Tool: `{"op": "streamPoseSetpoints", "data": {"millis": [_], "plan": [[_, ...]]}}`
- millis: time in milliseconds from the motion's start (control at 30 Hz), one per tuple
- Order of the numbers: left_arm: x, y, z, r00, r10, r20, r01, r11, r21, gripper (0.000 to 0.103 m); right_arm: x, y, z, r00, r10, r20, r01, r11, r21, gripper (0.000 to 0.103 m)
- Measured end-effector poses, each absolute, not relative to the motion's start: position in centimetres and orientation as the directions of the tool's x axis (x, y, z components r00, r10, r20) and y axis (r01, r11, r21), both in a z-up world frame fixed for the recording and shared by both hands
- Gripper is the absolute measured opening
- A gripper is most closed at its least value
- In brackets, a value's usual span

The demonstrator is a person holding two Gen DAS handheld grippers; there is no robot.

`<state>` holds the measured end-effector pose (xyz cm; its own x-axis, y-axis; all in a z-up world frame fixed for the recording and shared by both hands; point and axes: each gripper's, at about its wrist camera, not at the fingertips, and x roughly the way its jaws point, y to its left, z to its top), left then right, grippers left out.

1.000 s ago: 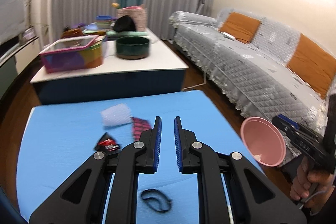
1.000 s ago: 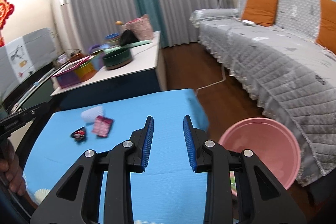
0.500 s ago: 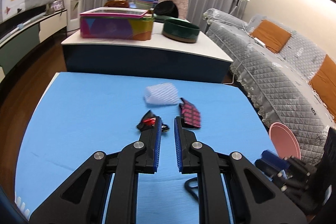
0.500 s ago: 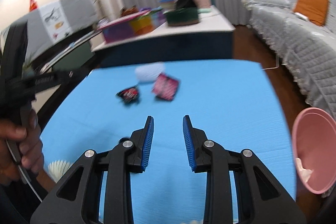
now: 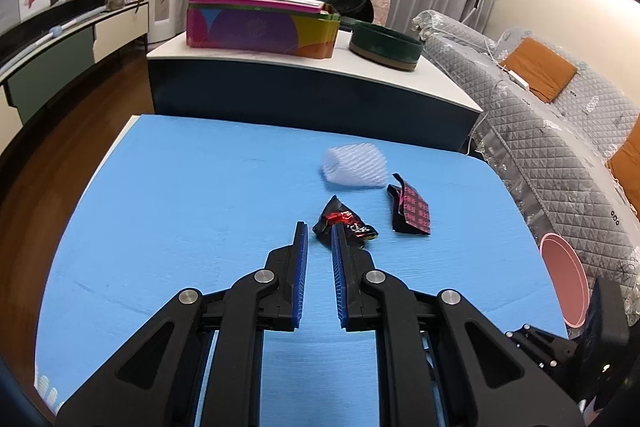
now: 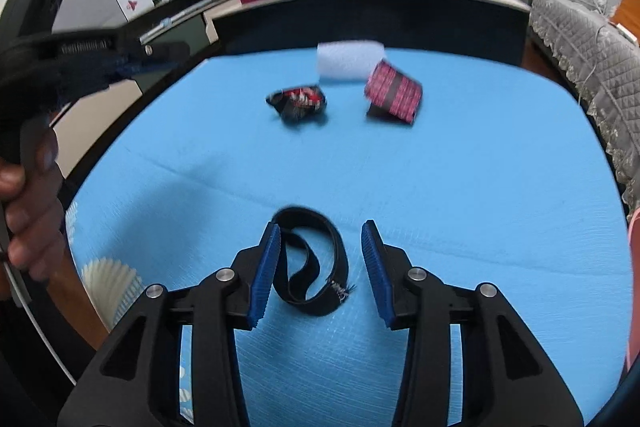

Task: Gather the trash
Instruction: 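Grasp the black elastic band with the right gripper while the left gripper grasps the black-and-red wrapper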

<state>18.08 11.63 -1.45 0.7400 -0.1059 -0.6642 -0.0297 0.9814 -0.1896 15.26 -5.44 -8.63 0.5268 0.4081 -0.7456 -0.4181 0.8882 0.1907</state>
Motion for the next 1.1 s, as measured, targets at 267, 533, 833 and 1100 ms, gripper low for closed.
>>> {"op": "streamPoseSetpoints", "data": {"millis": [267, 533, 833, 1100], "plan": [[19.9, 10.4, -2.9, 0.719, -0.112, -0.686, -0.016, 0.984, -0.178, 0.013, 15.7, -5.7, -9.2, 0.519, 0.398, -0.756, -0.422, 0.889, 0.178, 0.005], [22.3, 9.4, -4.7, 0.693, -0.08, -0.716, -0.042, 0.988, -0.151, 0.017, 17.2, -8.7, -8.7, 0.56, 0.35, -0.751, -0.328, 0.926, 0.186, 0.005], [25.4, 9.9, -7.5, 0.642, -0.046, -0.766, -0.108, 0.983, -0.149, 0.032, 19.0, -10.7, -9.1, 0.561, 0.335, -0.757, -0.273, 0.938, 0.213, 0.005], [26.6, 9.5, -8.9, 0.612, -0.047, -0.79, -0.099, 0.986, -0.136, 0.032, 19.5, -11.0, -9.5, 0.558, 0.338, -0.758, -0.272, 0.937, 0.218, 0.005]]}}
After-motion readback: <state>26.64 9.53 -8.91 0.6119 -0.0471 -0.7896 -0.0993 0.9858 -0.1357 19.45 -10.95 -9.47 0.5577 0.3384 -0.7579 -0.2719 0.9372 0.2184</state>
